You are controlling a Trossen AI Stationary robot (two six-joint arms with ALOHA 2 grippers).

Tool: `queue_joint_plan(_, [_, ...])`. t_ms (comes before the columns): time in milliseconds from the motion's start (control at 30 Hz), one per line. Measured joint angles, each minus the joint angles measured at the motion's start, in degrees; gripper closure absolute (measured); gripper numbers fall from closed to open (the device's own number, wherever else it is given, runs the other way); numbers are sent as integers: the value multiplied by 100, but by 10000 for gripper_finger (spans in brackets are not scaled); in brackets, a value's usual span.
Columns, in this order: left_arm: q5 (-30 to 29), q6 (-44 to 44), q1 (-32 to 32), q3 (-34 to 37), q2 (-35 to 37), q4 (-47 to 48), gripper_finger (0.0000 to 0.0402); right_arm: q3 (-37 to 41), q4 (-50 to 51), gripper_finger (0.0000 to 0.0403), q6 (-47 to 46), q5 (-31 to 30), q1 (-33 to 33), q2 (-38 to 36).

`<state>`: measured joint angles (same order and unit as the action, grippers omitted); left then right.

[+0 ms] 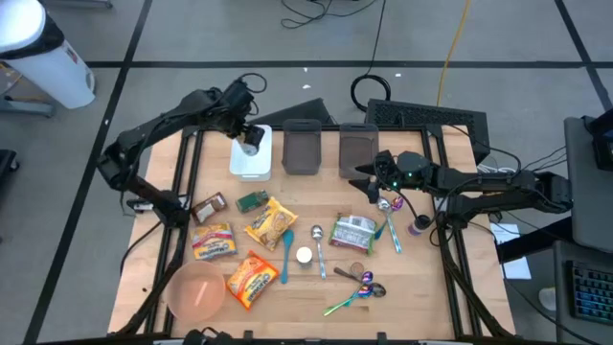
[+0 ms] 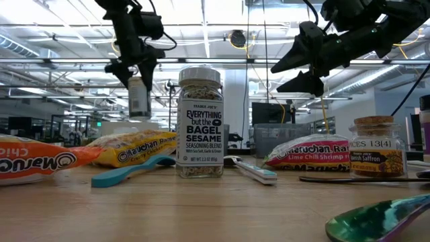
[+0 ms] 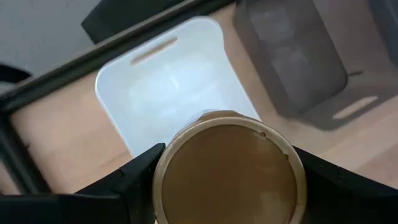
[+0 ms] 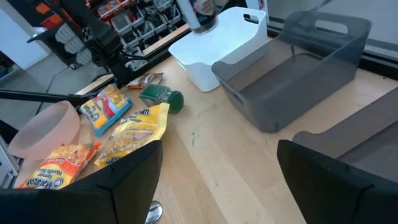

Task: Pick & Place Food Item
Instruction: Put the golden seasoning bottle into the white bin

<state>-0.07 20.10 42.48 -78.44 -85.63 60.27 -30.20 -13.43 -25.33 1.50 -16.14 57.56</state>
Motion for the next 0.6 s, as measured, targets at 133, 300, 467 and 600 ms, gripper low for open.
queue_joint_plan(133, [52,-175,163,-4,-169,20,124,0,0,90,-86,2,0,0])
queue_joint_plan(300, [104,-344,454,-4,-283,2,124,0,2,90,-98,2,0,0])
queue_joint_plan(467, [204,-395,664,-4,-448,-38,124,0,2,90,-98,2,0,2])
queue_joint_plan(600, [206,-485,724,-6,-657,-51,124,0,1,90,-100,2,0,0])
